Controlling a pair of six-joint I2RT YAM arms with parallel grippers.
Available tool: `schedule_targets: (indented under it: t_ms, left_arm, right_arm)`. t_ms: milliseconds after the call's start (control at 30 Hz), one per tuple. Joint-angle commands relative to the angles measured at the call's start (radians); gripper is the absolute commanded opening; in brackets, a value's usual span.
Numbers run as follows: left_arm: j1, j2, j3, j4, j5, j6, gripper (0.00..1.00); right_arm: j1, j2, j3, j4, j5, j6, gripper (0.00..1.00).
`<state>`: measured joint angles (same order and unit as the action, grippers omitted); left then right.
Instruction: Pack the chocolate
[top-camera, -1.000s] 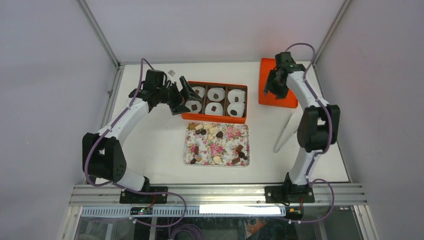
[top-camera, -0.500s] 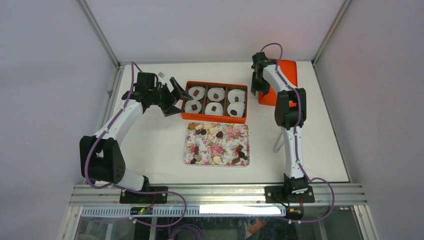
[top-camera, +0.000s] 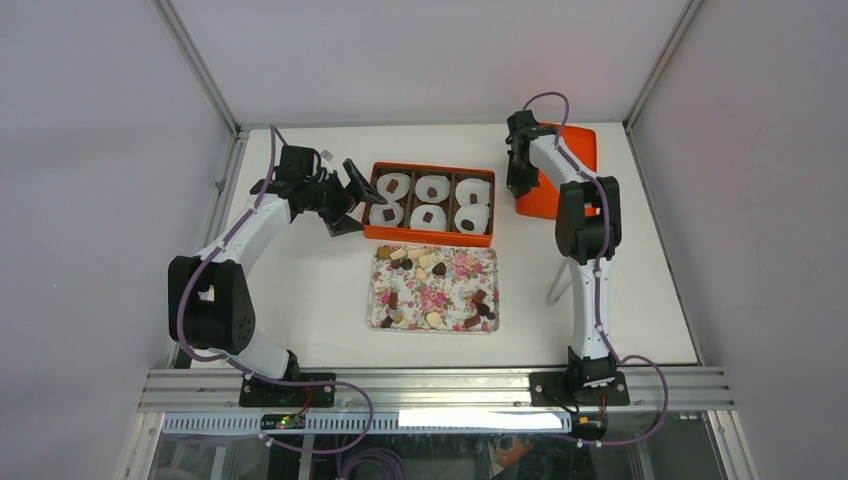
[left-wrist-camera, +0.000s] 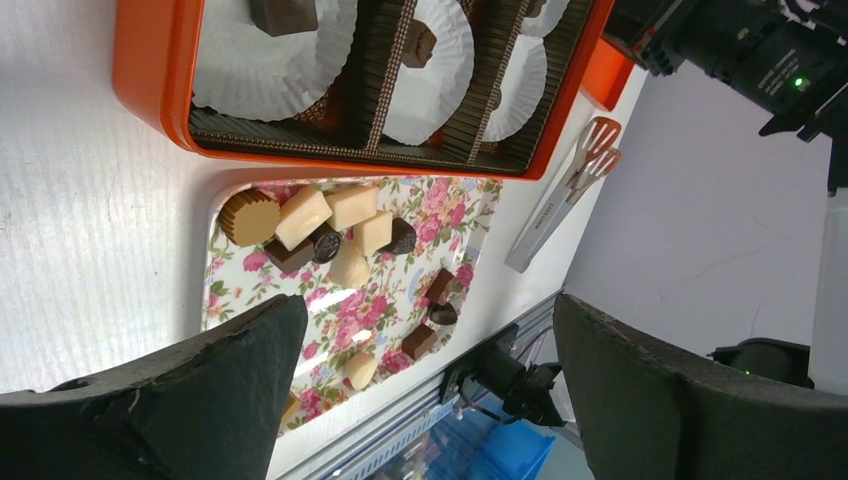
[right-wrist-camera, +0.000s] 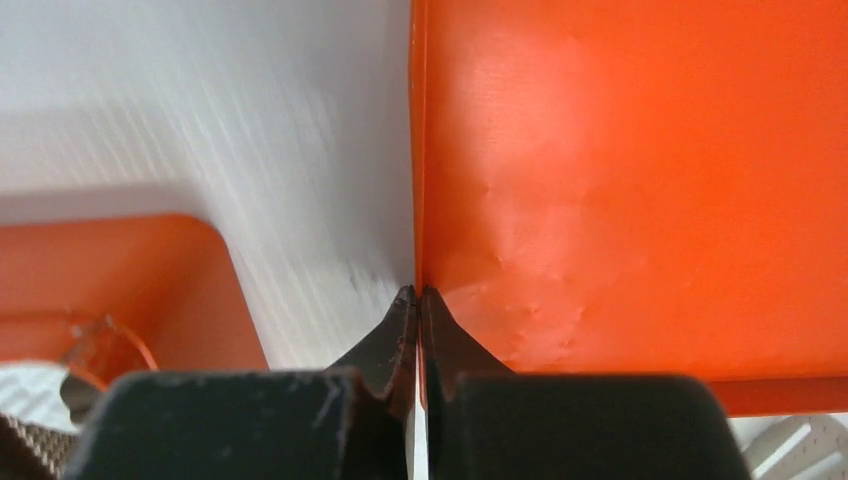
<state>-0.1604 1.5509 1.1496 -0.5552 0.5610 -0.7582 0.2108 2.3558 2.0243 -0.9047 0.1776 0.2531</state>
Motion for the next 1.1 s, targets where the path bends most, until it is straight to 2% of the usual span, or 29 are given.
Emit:
schedule_targets:
  t_ms: [0,133,300,700,833,1067]
  left_arm:
    - [0.015,-0.052,0.054,0.014,0.038,0.036,0.99]
    - [0.015,-0.090,0.065,0.011,0.058,0.058,0.99]
    - [0.015,-0.151,0.042,0.038,0.004,0.021,0.99]
    - [0.004,-0.173,0.048,0.105,0.089,-0.024,0.99]
    - [-0.039,-0.063,0.064,0.268,0.125,-0.158,0.99]
    - [-0.218,0.256,0.324,0.294,0.099,-0.250,0.99]
  right_arm:
    - [-0.004,-0.200,-0.080,0.082,-0.055,0.018,0.00]
    - [-0.004,-0.312,-0.091,0.060,-0.109,0.012,0.00]
    - [-0.004,-0.457,-0.171,0.072,-0.221,0.023,0.00]
    - [-0.004,-0.782,-0.443,0.132,-0.456,0.118,0.00]
    - [0.006,-0.873,-0.550,0.173,-0.493,0.127,0.00]
    - [0.012,-0.962,-0.681,0.211,-0.537,0.163,0.00]
